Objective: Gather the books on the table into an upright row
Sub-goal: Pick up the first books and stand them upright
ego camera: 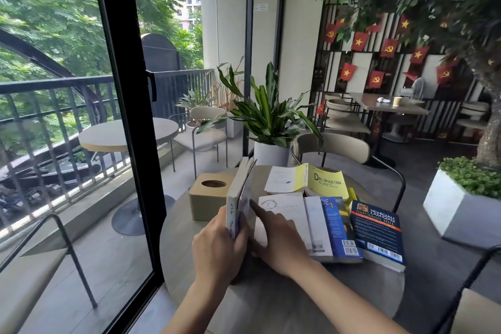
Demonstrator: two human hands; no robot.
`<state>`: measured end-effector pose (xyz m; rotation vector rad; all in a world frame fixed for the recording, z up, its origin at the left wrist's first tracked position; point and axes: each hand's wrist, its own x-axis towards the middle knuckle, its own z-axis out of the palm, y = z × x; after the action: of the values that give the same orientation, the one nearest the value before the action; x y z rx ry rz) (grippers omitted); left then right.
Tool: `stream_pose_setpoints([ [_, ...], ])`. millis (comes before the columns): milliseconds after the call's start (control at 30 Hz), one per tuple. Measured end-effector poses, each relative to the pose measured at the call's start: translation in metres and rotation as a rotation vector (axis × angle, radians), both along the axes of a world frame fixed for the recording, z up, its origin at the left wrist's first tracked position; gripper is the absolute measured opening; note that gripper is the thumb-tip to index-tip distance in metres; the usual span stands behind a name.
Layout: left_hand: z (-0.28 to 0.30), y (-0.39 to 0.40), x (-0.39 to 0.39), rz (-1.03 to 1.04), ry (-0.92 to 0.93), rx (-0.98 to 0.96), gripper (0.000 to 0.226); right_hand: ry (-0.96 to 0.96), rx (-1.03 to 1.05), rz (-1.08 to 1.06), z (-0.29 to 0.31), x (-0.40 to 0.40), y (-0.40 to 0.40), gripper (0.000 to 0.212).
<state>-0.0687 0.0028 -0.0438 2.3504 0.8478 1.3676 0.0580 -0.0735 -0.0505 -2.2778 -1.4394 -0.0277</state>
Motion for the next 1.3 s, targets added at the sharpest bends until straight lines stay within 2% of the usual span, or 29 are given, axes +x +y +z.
stream_pose_setpoints([
  [67, -0.002, 0.001, 0.001, -0.003, 0.010, -0.006, 0.035, -0.143, -0.025, -0.120, 0.003, 0.006, -0.002, 0.066],
  [167, -0.005, 0.003, 0.002, -0.003, 0.018, -0.014, 0.038, -0.189, -0.179, -0.388, 0.008, 0.017, -0.004, 0.062],
  [267, -0.007, 0.004, 0.004, 0.002, 0.025, -0.024, 0.036, -0.094, -0.327, -0.553, 0.016, 0.026, -0.007, 0.083],
  [400, -0.009, 0.006, 0.006, -0.005, 0.025, -0.051, 0.032, 0.108, -0.403, -0.636, 0.026, 0.039, 0.000, 0.108],
  [567, -0.009, 0.009, 0.010, -0.007, 0.048, -0.054, 0.032, 0.235, -0.548, -0.658, 0.038, 0.052, 0.019, 0.114],
  [633, -0.010, 0.010, 0.010, -0.015, 0.052, -0.063, 0.033, 0.313, -0.555, -0.644, 0.037, 0.056, 0.022, 0.105],
  [733, -0.010, 0.010, 0.009, -0.013, 0.065, -0.084, 0.033, 0.351, -0.404, -0.565, 0.028, 0.056, 0.018, 0.071],
  [867, -0.008, 0.008, 0.006, -0.005, 0.088, -0.154, 0.043, 0.425, -0.009, -0.493, 0.016, 0.049, 0.007, 0.044],
  [967, -0.008, 0.006, 0.005, -0.030, 0.083, -0.179, 0.044, 0.341, 0.458, -0.384, 0.014, 0.032, -0.010, 0.028],
  [1033, -0.006, 0.005, 0.005, -0.039, 0.065, -0.193, 0.047, 0.220, 0.640, -0.299, 0.016, 0.015, -0.022, 0.015],
  [1167, 0.002, 0.003, 0.007, -0.098, 0.032, -0.273, 0.070, 0.239, 0.461, -0.146, 0.004, -0.003, -0.028, 0.013],
  [1300, 0.009, 0.003, 0.010, -0.223, 0.077, -0.403, 0.093, 0.144, 0.246, 0.004, -0.002, -0.015, -0.029, 0.029],
])
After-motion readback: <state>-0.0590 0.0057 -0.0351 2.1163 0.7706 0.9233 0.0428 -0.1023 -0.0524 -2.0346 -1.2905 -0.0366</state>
